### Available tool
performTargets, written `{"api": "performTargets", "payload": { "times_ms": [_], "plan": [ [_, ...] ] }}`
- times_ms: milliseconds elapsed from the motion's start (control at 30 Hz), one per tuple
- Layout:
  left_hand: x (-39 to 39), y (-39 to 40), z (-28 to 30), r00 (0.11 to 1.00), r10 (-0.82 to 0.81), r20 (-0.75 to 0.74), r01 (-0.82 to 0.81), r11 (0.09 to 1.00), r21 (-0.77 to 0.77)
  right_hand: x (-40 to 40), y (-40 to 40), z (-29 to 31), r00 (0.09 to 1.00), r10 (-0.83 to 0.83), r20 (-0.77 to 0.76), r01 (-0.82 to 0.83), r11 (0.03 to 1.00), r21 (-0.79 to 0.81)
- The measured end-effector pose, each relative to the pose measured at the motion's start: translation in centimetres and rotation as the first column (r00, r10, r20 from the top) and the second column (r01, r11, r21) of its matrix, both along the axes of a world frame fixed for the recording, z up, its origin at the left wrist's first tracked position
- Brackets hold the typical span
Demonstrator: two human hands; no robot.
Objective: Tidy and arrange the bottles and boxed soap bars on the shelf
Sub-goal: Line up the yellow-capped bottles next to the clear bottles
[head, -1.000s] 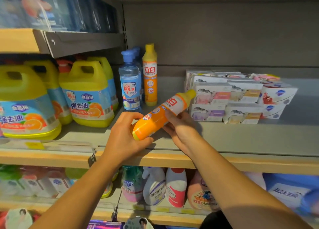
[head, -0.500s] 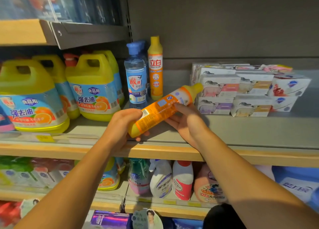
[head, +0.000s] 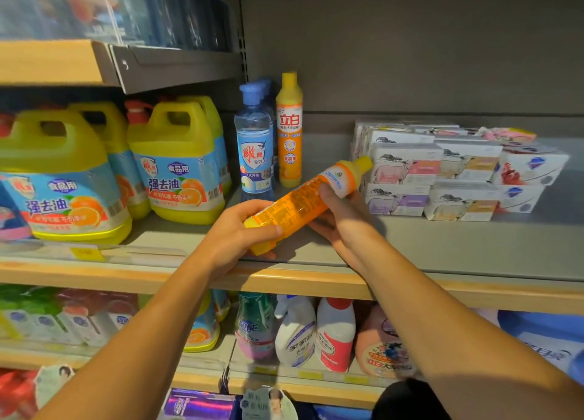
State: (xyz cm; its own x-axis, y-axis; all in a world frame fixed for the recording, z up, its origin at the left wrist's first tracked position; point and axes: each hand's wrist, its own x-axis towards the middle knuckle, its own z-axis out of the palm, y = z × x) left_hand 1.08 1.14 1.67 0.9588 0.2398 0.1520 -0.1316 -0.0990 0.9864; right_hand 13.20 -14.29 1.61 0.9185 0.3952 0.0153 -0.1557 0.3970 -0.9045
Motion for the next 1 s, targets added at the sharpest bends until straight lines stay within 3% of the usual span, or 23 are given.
{"api": "performTargets", "payload": {
  "times_ms": [167, 200, 267, 333, 400, 467, 533, 700, 833, 933, 1000],
  "plan": [
    [-0.3, -0.2, 0.1, 0.986, 0.112, 0.121, -0.139, 0.962, 0.237, -0.4, 1.5, 3.0, 0.976, -0.134, 0.169, 0.160, 0.976, -0.151],
    [-0.3, -0.4, 0.2, 0.988, 0.099, 0.114, -0.118, 0.978, 0.170, -0.5, 1.6, 3.7, 0.964, -0.146, 0.220, 0.185, 0.968, -0.167],
    [-0.6, -1.1, 0.5, 0.997, -0.005, 0.073, 0.017, 0.987, -0.162, -0.8, 1.6, 5.0, 0.954, -0.124, 0.273, 0.179, 0.966, -0.186],
    [-1.0, -2.3, 0.9, 0.986, -0.160, 0.052, 0.166, 0.879, -0.446, -0.8, 1.2, 6.0, 0.966, -0.064, 0.251, 0.104, 0.983, -0.151],
    [-1.5, -3.7, 1.1, 0.963, -0.264, 0.055, 0.243, 0.761, -0.602, -0.5, 0.7, 6.7, 0.978, 0.006, 0.208, 0.012, 0.996, -0.084],
    [-1.8, -5.1, 1.5, 0.943, -0.326, 0.062, 0.276, 0.667, -0.692, -0.3, 0.1, 7.1, 0.988, 0.089, 0.128, -0.086, 0.996, -0.033],
    [-2.1, -6.2, 2.1, 0.927, -0.371, 0.056, 0.288, 0.608, -0.740, -0.2, -0.6, 7.1, 0.990, 0.124, 0.069, -0.118, 0.989, -0.095],
    [-2.5, -8.0, 3.0, 0.896, -0.444, 0.016, 0.277, 0.530, -0.802, -0.4, -1.7, 6.8, 0.999, 0.045, 0.028, -0.037, 0.969, -0.242],
    [-2.4, -8.1, 3.0, 0.919, -0.394, -0.026, 0.225, 0.576, -0.786, -0.8, -2.3, 7.5, 0.996, 0.041, 0.083, -0.018, 0.964, -0.264],
    [-1.7, -7.8, 2.1, 0.974, -0.183, -0.134, 0.073, 0.812, -0.579, -0.9, -2.9, 8.4, 0.968, 0.016, 0.249, 0.042, 0.974, -0.224],
    [-1.0, -7.6, 1.5, 0.989, 0.024, -0.144, -0.060, 0.967, -0.249, -1.2, -3.1, 8.9, 0.912, 0.011, 0.409, 0.096, 0.966, -0.239]
  ]
}}
